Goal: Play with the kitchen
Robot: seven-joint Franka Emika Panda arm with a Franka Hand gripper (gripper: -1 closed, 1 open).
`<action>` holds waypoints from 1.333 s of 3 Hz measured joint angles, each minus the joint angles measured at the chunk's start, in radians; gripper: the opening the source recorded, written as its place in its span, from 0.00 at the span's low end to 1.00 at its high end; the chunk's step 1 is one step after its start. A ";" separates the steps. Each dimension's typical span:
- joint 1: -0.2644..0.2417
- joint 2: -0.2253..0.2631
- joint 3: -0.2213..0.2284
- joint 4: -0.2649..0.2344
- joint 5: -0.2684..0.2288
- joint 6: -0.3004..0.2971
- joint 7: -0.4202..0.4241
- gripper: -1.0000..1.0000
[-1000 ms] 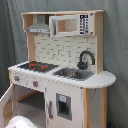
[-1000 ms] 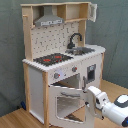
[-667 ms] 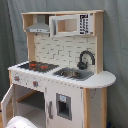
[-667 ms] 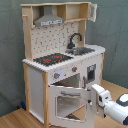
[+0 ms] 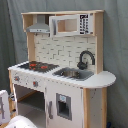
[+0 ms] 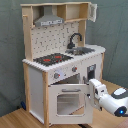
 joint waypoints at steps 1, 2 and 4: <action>-0.076 -0.004 0.002 0.000 -0.010 0.074 -0.021 1.00; -0.153 -0.016 -0.009 0.003 -0.029 0.139 -0.054 1.00; -0.301 -0.018 -0.024 0.057 -0.126 0.189 -0.087 1.00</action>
